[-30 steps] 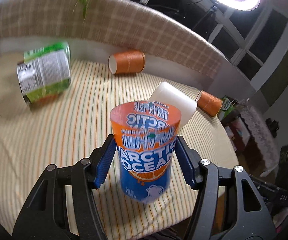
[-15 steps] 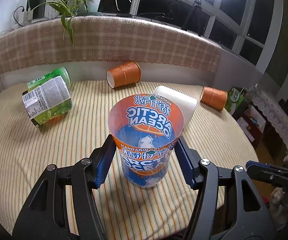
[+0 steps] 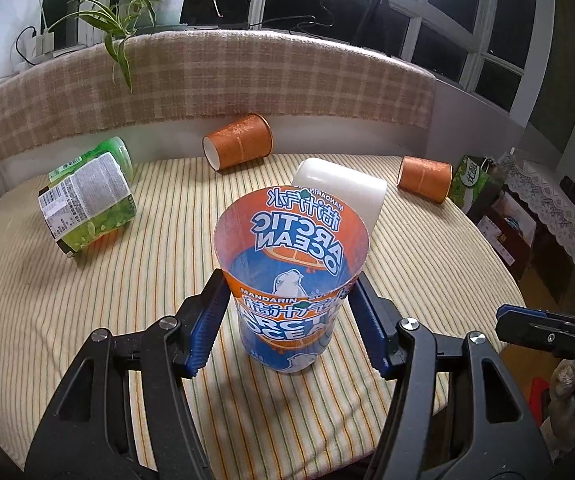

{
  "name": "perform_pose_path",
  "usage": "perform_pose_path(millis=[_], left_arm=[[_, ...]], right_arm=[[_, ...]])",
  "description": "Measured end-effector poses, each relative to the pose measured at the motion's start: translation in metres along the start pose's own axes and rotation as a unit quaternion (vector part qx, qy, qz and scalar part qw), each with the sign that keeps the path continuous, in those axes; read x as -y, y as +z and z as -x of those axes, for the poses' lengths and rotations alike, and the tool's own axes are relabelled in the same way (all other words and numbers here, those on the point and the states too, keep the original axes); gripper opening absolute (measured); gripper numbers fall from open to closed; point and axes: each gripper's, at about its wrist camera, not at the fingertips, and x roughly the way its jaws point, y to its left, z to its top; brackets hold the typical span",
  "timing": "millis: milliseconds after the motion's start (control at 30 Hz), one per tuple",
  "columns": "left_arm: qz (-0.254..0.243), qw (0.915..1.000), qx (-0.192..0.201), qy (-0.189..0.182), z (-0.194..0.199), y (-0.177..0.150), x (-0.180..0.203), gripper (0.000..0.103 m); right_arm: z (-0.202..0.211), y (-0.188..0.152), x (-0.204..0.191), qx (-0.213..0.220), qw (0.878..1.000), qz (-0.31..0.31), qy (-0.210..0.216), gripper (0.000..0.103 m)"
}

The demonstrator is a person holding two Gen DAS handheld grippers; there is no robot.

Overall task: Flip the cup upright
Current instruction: 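Rotate the bottle upright with the left tool and lower it to the bench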

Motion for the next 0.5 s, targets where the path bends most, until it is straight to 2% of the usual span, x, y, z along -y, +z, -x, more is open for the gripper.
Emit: perform_pose_path(millis=[133, 500], left_arm=[[0.006, 0.9999, -0.006, -0.007, -0.0014, -0.0005, -0.0004, 0.065], [0.022, 0.9990, -0.020, -0.032, -0.0015, -0.0027, -0.0048, 0.087]], right_arm=[[-0.0001, -0.0004, -0.0005, 0.001, 1.000, 0.000, -0.001, 0.086], [-0.0011, -0.0009, 0.0007, 0.000, 1.000, -0.003, -0.001, 0.086]])
